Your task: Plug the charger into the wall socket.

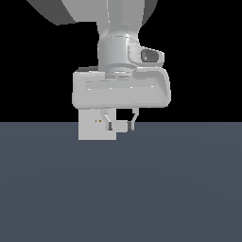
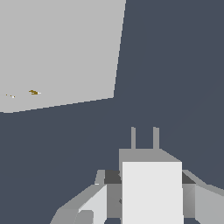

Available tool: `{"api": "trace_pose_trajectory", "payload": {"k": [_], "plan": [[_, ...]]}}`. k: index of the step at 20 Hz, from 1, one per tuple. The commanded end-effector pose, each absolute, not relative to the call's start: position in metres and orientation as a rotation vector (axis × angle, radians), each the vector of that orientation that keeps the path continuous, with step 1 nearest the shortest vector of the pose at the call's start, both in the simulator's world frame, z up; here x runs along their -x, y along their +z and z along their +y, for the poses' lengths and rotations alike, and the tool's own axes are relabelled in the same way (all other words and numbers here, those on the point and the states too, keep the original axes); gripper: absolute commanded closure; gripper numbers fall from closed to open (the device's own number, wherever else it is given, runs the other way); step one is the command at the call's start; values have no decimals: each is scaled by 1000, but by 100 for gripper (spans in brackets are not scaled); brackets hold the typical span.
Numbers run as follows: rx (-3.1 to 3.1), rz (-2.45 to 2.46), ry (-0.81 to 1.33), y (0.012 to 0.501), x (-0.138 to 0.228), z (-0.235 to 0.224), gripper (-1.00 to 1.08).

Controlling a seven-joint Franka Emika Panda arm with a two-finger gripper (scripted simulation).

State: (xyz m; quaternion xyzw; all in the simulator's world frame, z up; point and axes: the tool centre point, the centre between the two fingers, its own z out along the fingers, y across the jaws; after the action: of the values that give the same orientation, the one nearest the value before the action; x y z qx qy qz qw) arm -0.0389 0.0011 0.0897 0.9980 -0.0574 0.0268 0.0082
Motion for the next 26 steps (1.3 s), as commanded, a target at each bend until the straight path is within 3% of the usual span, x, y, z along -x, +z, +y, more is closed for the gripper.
{"api": "trace_pose_trajectory", "payload": {"k": [1, 14, 26], "plan": [[-3139, 4, 90, 97, 43, 52, 108], [-3140, 54, 89, 100, 43, 60, 108], [-3141, 55, 89, 100, 5, 61, 108]]}}
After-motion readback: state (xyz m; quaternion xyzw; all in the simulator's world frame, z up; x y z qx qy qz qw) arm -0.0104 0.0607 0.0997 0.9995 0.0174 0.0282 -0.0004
